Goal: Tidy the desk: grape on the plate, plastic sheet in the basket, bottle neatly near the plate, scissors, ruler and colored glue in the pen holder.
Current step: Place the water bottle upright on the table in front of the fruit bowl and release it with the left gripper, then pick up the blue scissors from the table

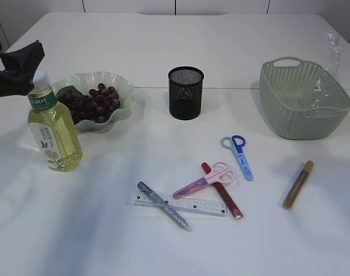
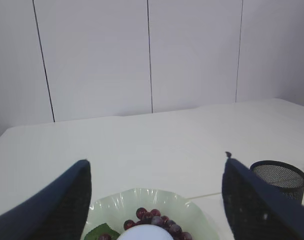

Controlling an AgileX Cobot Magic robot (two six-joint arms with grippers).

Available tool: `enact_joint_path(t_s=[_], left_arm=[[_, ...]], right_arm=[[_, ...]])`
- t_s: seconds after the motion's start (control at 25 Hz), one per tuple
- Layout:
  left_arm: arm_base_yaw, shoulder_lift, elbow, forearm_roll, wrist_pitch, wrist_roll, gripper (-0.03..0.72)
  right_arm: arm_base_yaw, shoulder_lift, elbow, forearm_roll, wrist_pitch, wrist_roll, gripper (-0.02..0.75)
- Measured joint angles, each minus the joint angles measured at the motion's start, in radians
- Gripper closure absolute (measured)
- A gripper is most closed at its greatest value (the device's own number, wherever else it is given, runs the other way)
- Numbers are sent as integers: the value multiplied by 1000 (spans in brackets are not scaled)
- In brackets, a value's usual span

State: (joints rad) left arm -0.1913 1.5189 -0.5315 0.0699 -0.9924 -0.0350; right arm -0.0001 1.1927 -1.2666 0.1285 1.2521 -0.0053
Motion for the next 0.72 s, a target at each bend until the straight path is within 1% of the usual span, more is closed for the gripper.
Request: enact_joint_path(t_s=[0.24,0.48,0.72], left_arm=[[0,-184,0,0,261,0,111],[0,-396,2,-3,484,0,134],[0,-532,2,-25,747,0,139]], right_arm=[[0,0,0,2,0,0,286],[0,0,0,0,0,-1,285],[0,0,0,0,0,-1,286]])
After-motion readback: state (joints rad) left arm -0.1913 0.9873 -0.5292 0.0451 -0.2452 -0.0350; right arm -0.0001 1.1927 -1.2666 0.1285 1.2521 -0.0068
